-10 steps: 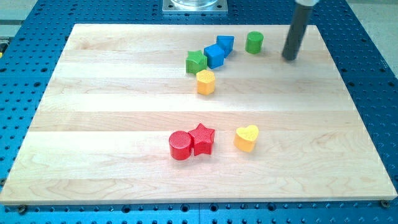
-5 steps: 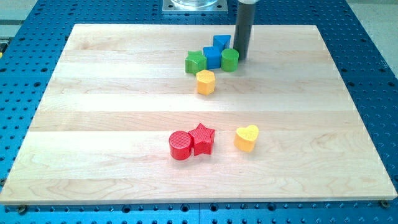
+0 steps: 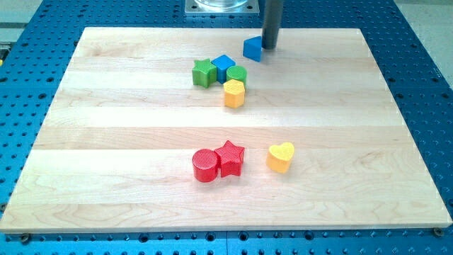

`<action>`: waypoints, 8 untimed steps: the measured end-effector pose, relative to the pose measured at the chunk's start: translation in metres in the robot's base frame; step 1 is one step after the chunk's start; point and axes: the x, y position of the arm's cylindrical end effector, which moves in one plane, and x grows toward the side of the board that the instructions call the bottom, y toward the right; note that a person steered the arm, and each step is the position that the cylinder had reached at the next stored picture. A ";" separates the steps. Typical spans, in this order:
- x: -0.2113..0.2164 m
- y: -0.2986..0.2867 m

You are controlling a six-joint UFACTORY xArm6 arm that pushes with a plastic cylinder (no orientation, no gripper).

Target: Move the blue and green blocks to the center

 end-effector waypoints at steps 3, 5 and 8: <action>0.075 -0.027; 0.089 -0.117; 0.118 -0.196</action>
